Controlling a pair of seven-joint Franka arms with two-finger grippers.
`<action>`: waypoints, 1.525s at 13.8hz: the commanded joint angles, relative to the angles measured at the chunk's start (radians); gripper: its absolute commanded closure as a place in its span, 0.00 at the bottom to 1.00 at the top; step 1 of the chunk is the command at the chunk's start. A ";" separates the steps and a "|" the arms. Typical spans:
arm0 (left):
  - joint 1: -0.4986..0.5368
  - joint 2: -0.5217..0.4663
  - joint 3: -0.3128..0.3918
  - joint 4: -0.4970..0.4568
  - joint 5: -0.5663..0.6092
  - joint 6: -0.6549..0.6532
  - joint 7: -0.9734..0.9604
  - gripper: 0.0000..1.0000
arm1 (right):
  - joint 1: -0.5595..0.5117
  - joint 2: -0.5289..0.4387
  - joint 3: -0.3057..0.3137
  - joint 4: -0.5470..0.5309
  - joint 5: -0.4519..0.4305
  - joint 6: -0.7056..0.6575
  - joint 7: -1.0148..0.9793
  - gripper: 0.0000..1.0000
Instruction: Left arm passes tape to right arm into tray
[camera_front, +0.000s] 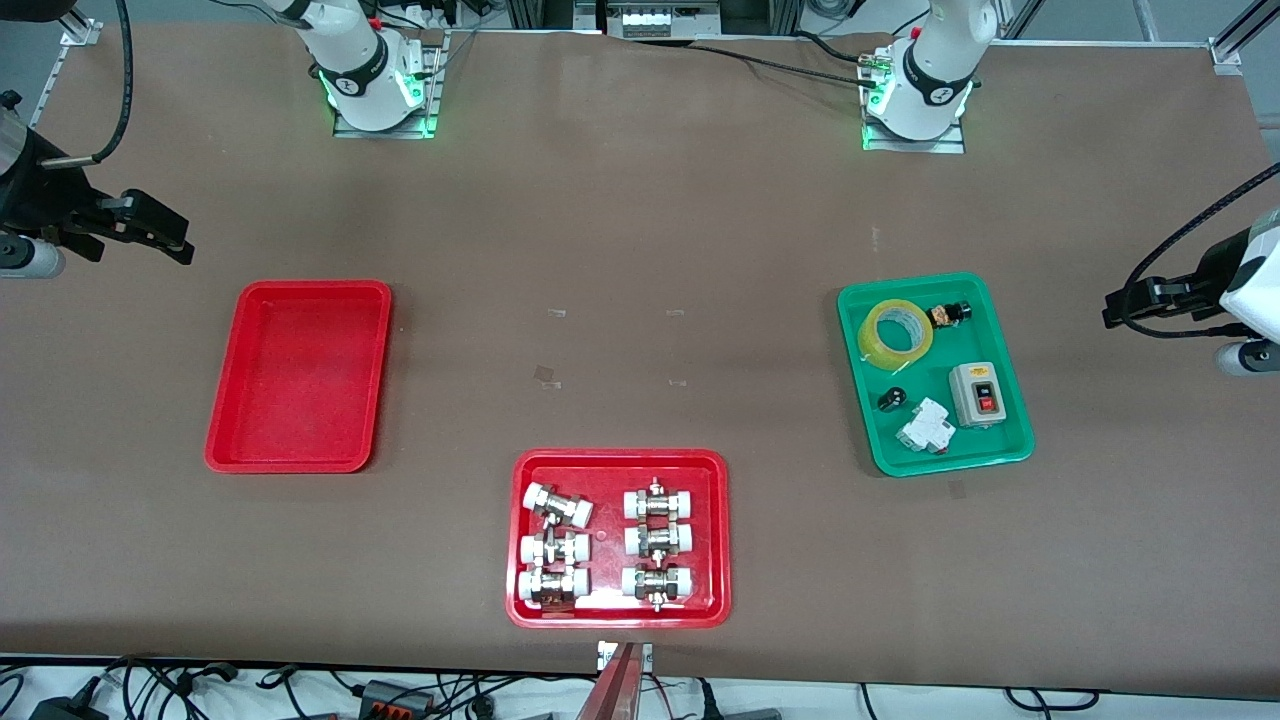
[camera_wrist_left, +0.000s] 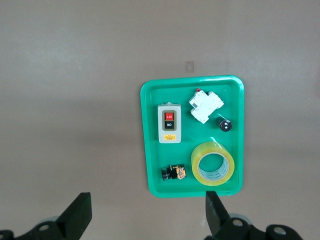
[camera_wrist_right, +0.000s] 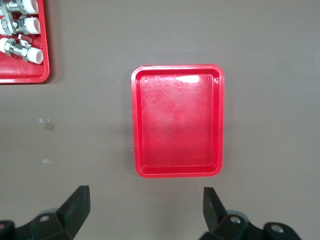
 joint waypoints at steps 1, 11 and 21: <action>-0.005 -0.024 0.004 -0.025 -0.001 0.029 -0.003 0.00 | -0.001 -0.001 0.006 -0.001 0.010 0.002 0.009 0.00; -0.007 -0.024 0.000 -0.025 -0.018 0.029 -0.005 0.00 | -0.001 0.001 0.006 0.002 -0.001 -0.010 -0.010 0.00; 0.001 -0.017 0.001 -0.028 -0.046 0.049 0.007 0.00 | -0.002 -0.001 0.006 0.000 -0.001 -0.010 -0.010 0.00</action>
